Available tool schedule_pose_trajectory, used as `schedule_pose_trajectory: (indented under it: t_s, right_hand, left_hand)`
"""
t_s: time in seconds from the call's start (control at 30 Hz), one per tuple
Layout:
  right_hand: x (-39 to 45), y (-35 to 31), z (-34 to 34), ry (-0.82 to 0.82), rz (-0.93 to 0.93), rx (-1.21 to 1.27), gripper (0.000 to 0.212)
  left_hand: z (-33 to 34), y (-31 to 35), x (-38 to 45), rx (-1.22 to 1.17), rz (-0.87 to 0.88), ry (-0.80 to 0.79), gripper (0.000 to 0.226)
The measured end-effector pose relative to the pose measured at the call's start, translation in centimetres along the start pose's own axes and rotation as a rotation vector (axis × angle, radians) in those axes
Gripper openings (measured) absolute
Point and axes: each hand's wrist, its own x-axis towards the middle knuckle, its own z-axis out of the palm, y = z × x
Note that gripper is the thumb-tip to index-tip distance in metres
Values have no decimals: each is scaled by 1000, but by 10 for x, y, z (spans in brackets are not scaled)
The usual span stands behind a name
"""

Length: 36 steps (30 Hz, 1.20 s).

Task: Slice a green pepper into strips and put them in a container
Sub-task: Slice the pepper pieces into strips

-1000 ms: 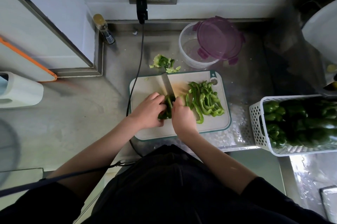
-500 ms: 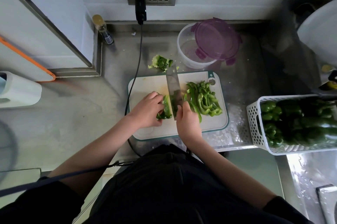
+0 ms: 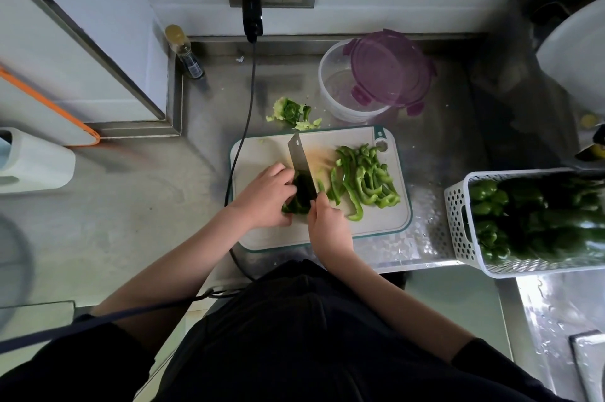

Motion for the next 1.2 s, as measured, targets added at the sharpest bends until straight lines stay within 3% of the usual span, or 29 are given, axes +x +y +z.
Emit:
schedule_pose_trajectory:
  t_s: [0.5, 0.67, 0.83, 1.2]
  right_hand:
    - [18, -17, -1, 23, 7, -99, 6]
    - [20, 10, -20, 102, 83, 14, 15]
    - [8, 5, -27, 167, 5, 148, 24]
    - [-4, -2, -16, 128, -22, 140, 24]
  left_hand:
    - [0, -5, -9, -9, -28, -16, 32]
    - [3, -15, -17, -49, 0, 31, 26]
    - [2, -9, -10, -31, 49, 44, 25]
    - [-2, -1, -1, 1, 44, 22, 29]
